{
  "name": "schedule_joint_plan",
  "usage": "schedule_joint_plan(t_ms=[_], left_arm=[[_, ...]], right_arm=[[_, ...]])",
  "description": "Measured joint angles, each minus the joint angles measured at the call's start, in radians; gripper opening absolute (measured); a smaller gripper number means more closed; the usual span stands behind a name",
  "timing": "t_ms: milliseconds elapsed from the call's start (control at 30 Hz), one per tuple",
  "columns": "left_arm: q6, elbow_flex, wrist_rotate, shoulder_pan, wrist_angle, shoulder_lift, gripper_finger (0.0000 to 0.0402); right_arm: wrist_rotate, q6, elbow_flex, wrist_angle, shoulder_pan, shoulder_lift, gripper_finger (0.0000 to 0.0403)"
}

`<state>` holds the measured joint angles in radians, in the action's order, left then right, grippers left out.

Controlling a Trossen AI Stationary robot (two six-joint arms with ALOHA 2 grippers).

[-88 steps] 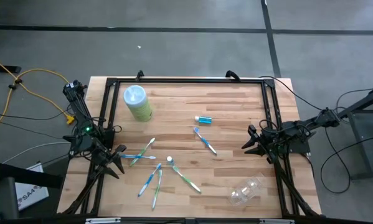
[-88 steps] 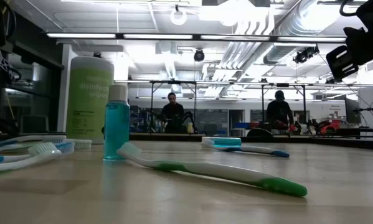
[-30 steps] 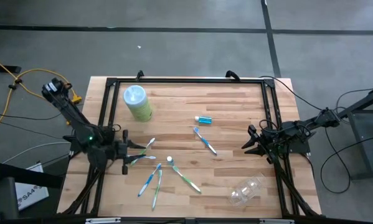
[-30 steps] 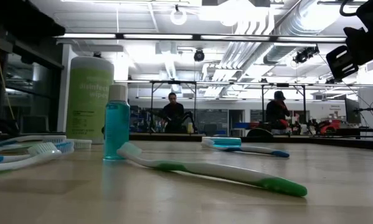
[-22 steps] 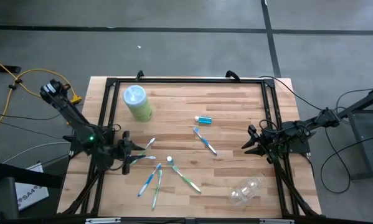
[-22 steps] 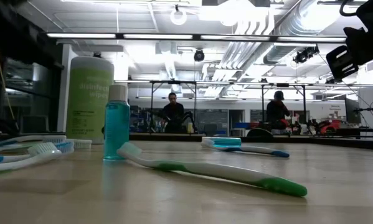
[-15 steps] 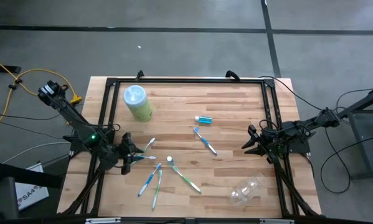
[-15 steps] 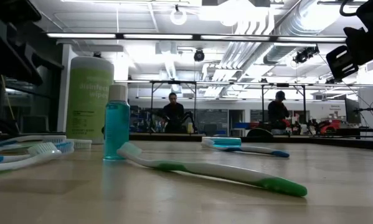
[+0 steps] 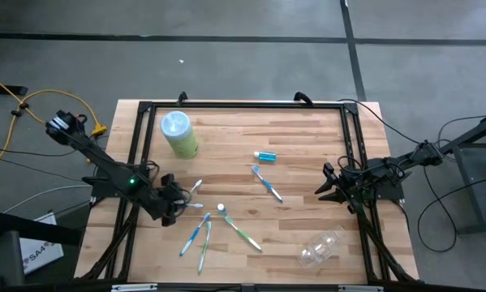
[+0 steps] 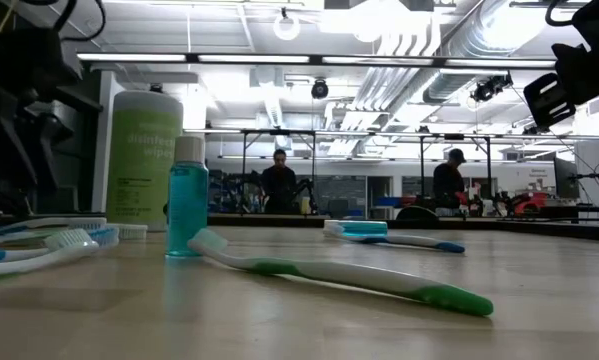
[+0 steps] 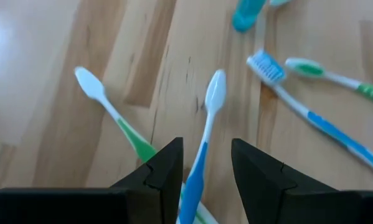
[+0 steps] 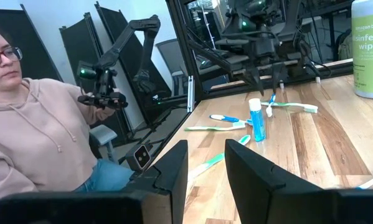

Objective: Pick & Place toothbrushing station
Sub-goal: Put the left blue toothbrush into the right section of the transparent organizer

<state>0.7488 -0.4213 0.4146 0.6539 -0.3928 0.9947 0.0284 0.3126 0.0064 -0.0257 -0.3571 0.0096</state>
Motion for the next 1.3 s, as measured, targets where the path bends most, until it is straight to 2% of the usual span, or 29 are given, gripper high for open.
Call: schedule_joint_plan(t_ms=[300, 767, 1100, 1300], left_arm=[[-0.003, -0.018, -0.026, -0.017, 0.007, 0.065, 0.0131], [-0.098, -0.019, -0.019, -0.017, 0.068, 0.156, 0.0131], [-0.145, -0.019, -0.008, -0.053, 0.071, 0.180, 0.0131], [-0.206, -0.019, -0.030, -0.091, 0.130, 0.180, 0.0131]], right_arm=[[0.000, 0.000, 0.000, 0.000, 0.000, 0.000, 0.0098], [-0.001, 0.000, 0.000, 0.000, 0.000, 0.000, 0.0098], [-0.001, 0.000, 0.000, 0.000, 0.000, 0.000, 0.0098], [-0.001, 0.000, 0.000, 0.000, 0.000, 0.000, 0.0098]])
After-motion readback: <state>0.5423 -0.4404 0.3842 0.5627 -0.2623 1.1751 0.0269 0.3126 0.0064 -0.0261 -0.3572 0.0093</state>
